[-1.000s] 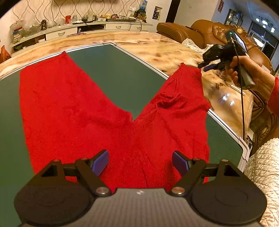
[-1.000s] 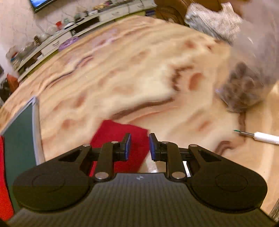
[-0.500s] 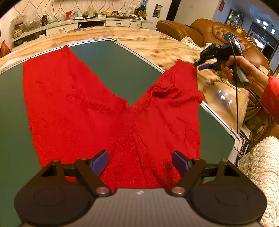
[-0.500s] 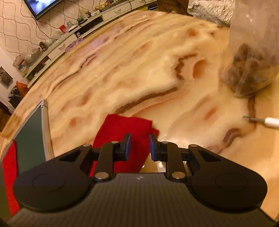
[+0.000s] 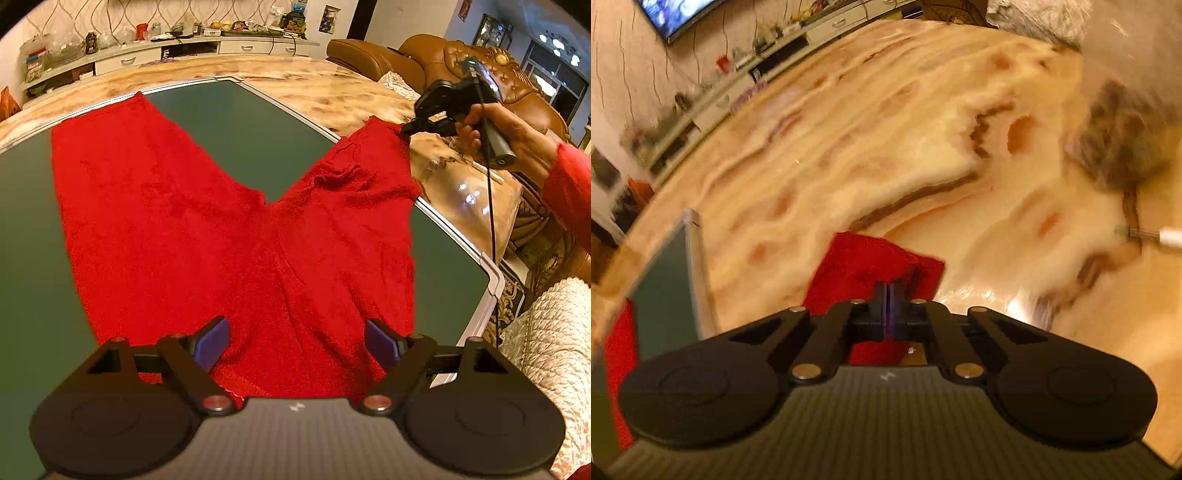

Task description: Fold clothes

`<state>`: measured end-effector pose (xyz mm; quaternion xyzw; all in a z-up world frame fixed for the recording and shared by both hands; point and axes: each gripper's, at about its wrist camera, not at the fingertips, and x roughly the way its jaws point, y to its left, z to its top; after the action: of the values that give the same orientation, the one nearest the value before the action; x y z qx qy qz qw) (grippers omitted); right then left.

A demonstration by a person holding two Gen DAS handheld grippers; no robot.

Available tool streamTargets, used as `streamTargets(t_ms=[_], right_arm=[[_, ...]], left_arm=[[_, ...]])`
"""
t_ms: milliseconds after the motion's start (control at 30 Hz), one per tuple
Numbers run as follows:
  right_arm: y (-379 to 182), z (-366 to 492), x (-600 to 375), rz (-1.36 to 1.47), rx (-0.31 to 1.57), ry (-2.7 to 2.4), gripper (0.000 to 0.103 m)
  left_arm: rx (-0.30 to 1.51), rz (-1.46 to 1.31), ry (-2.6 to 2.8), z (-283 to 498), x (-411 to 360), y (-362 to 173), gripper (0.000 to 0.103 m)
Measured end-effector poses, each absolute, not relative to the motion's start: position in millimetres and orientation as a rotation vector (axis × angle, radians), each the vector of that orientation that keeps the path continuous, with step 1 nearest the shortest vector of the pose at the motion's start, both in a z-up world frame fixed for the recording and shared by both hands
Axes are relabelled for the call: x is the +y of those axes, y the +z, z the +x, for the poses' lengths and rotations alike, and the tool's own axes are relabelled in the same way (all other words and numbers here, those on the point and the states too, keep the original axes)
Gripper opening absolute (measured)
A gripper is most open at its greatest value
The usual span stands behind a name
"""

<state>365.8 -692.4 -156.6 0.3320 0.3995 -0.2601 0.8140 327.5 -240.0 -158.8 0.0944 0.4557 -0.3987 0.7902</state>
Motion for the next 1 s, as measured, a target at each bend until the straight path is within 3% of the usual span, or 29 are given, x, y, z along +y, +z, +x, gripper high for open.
streamTargets(t_ms=[200, 333, 433, 833, 900, 1000], right_arm=[[-168, 365, -699, 0.759, 0.878, -0.598, 0.005], [-162, 362, -706, 0.769, 0.83, -0.623, 0.019], [-161, 355, -715, 0.793, 0.806, -0.657, 0.024], [-176, 369, -722, 0.744, 0.858, -0.642, 0.023], [-176, 374, -723, 0.726, 0.874, -0.628, 0.009], [-174, 379, -724, 0.687, 0.881, -0.618, 0.006]], left_arm=[[0.98, 0.208, -0.855, 326, -240, -159, 0.084], [0.982, 0.192, -0.857, 327, -237, -160, 0.085], [0.98, 0.188, -0.86, 328, -237, -160, 0.085], [0.973, 0.201, -0.858, 326, -239, -161, 0.086], [0.971, 0.203, -0.859, 325, -239, -161, 0.087], [0.969, 0.206, -0.858, 325, -240, -161, 0.087]])
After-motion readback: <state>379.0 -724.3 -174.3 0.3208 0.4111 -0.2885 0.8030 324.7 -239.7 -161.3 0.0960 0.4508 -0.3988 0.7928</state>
